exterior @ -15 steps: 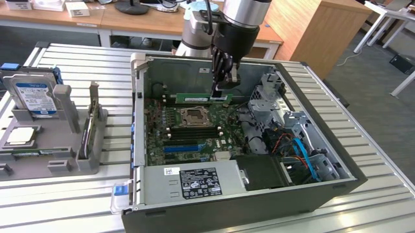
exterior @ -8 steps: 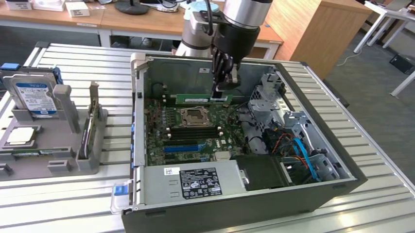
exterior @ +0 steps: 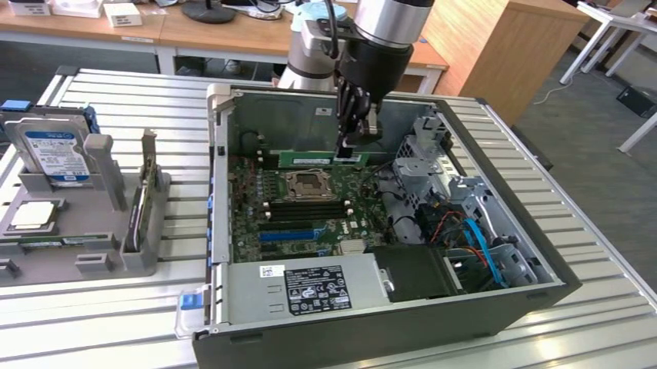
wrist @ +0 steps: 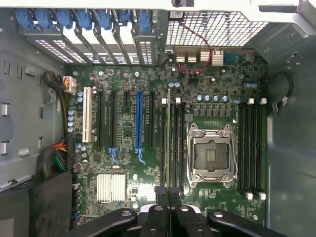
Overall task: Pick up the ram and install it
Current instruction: 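Insert the ram into the slot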
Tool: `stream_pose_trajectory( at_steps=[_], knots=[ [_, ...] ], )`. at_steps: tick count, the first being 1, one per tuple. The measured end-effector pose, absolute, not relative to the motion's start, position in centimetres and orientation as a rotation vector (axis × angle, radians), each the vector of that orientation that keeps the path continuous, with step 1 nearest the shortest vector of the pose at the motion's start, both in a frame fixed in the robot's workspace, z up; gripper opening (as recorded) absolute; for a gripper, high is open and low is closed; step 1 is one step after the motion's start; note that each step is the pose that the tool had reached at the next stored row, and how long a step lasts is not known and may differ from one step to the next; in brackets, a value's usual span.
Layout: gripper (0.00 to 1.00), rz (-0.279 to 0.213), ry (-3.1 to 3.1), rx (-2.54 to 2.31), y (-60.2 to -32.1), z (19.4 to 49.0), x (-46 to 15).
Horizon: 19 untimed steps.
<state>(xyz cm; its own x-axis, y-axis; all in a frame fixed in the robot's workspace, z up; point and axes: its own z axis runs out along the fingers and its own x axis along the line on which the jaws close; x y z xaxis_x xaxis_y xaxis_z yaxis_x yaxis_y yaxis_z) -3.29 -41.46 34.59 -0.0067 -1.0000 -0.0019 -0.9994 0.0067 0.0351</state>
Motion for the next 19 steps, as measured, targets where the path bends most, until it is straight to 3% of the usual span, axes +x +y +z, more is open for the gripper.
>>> stream_pose_trajectory(
  at_steps=[19],
  knots=[
    [0.11, -0.041, -2.212, 2.197, -41.46, 33.74, -3.28]
  ],
)
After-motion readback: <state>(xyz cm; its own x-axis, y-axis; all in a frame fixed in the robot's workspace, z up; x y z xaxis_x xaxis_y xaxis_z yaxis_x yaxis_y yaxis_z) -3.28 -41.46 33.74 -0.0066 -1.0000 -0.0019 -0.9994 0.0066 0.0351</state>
